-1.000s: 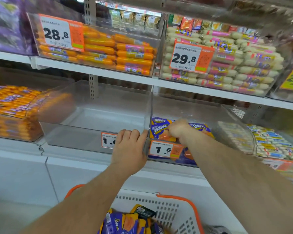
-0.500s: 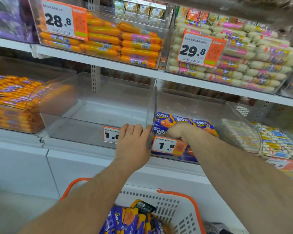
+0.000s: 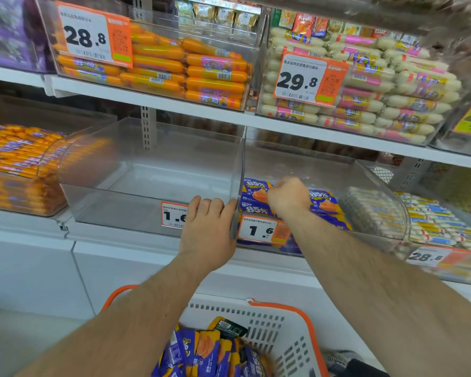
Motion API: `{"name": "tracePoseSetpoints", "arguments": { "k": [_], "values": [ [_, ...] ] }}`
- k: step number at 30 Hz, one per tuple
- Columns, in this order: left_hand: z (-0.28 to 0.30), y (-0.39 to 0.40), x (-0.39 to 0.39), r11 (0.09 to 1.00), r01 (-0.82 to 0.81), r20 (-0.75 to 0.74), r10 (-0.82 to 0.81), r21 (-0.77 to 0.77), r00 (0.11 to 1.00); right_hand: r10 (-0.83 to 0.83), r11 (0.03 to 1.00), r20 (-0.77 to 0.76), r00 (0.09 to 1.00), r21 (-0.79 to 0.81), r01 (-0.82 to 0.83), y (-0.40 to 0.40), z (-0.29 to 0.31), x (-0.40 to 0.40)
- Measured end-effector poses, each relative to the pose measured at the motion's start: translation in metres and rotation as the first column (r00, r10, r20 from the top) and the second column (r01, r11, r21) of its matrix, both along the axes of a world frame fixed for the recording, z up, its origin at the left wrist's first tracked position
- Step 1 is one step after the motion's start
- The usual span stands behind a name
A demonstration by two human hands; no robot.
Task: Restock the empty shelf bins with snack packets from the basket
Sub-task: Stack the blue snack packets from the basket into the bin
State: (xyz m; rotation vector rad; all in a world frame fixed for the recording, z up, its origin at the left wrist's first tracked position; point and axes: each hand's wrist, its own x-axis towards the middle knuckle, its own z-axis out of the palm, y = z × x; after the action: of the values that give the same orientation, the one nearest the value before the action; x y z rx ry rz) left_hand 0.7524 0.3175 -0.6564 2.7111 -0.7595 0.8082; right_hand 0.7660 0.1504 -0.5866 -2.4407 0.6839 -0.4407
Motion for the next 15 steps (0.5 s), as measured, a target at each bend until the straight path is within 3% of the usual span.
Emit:
{"name": "tracePoseSetpoints", "arguments": {
  "k": [1, 3, 5, 7, 9, 11, 12, 13, 15],
  "values": [
    [0.001, 0.001, -0.001, 1.000, 0.020, -0.017, -0.021, -0.016, 1.000, 0.006, 0.999, 0.265, 0.964, -0.053, 0.008, 0.000, -0.004, -0.008],
    [0.003, 0.005, -0.003, 0.997, 0.037, -0.083, -0.043, -0.065, 0.996, 0.157, 0.974, 0.629, 0.761, -0.227, -0.012, 0.004, -0.011, -0.034],
    [-0.002, 0.012, -0.014, 0.987, 0.050, -0.055, -0.059, -0.153, 0.997, 0.288, 0.936, 0.713, 0.639, -0.350, -0.032, 0.011, -0.031, -0.060],
    [-0.019, 0.016, -0.033, 0.964, 0.078, -0.018, -0.085, -0.253, 0.996, 0.367, 0.916, 0.688, 0.627, -0.383, -0.115, 0.019, -0.067, -0.085],
    [-0.046, 0.019, -0.055, 0.937, 0.084, -0.097, -0.123, -0.339, 0.988, 0.388, 0.918, 0.563, 0.730, -0.308, -0.250, 0.025, -0.107, -0.104],
    [-0.073, 0.021, -0.075, 0.930, 0.044, -0.297, -0.161, -0.364, 0.941, 0.397, 0.917, 0.214, 0.892, -0.138, -0.375, 0.022, -0.148, -0.115],
    [-0.085, 0.022, -0.085, 0.935, 0.014, -0.425, -0.175, -0.354, 0.888, 0.414, 0.909, -0.029, 0.910, -0.043, -0.415, 0.017, -0.168, -0.118],
    [-0.097, 0.024, -0.095, 0.940, -0.009, -0.544, -0.189, -0.341, 0.817, 0.439, 0.893, -0.270, 0.857, 0.030, -0.449, 0.014, -0.188, -0.123],
    [-0.118, 0.028, -0.111, 0.940, -0.041, -0.685, -0.216, -0.338, 0.696, 0.460, 0.842, -0.641, 0.614, 0.097, -0.530, 0.008, -0.221, -0.137]
  ]
}}
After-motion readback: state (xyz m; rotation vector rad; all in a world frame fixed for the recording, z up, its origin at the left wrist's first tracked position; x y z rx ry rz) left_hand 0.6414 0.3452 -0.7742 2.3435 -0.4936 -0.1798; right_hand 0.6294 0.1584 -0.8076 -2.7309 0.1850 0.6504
